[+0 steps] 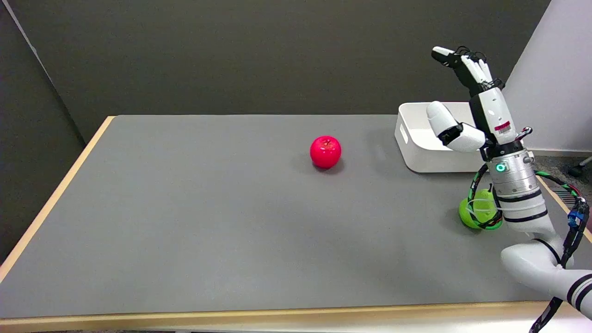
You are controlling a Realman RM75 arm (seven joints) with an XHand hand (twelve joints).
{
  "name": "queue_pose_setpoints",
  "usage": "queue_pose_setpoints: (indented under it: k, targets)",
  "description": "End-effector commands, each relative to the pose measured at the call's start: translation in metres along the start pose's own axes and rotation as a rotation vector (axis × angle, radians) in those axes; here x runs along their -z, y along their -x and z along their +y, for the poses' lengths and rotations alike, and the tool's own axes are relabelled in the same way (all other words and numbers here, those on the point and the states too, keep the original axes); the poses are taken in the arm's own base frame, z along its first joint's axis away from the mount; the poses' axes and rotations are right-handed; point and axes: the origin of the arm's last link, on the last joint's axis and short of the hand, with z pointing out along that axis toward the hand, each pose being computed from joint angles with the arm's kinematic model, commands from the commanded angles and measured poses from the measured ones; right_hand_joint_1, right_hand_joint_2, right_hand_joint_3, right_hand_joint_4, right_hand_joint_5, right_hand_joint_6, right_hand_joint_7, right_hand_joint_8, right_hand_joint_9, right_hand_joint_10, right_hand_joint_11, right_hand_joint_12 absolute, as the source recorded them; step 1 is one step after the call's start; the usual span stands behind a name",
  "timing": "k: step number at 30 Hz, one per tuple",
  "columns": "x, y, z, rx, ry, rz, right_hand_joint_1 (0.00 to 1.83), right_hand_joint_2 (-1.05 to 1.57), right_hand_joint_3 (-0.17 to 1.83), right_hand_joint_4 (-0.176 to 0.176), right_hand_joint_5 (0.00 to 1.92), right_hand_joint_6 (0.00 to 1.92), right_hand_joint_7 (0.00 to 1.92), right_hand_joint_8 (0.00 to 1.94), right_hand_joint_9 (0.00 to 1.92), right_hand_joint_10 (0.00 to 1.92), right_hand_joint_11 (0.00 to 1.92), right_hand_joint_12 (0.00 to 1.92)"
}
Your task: Pick up the red apple.
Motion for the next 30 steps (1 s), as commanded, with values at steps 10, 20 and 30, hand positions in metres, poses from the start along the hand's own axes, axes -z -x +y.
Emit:
queue_pose_setpoints:
  k: [10, 20, 30]
  targets:
    - [-0.028, -0.013, -0.002, 0.142, -0.071, -0.103, 0.25, 0.67, 1.0, 0.081, 0.24, 0.5, 0.3, 0.37, 0.19, 0.65, 0.0, 1.0]
    - [-0.085, 0.018, -0.009, 0.378, -0.128, -0.402, 0.24, 0.64, 0.99, 0.075, 0.22, 0.49, 0.29, 0.37, 0.19, 0.66, 0.0, 1.0]
    - [-0.131, 0.1, -0.029, 0.363, -0.243, -0.598, 0.12, 0.6, 0.93, 0.054, 0.16, 0.41, 0.21, 0.29, 0.11, 0.59, 0.0, 0.97]
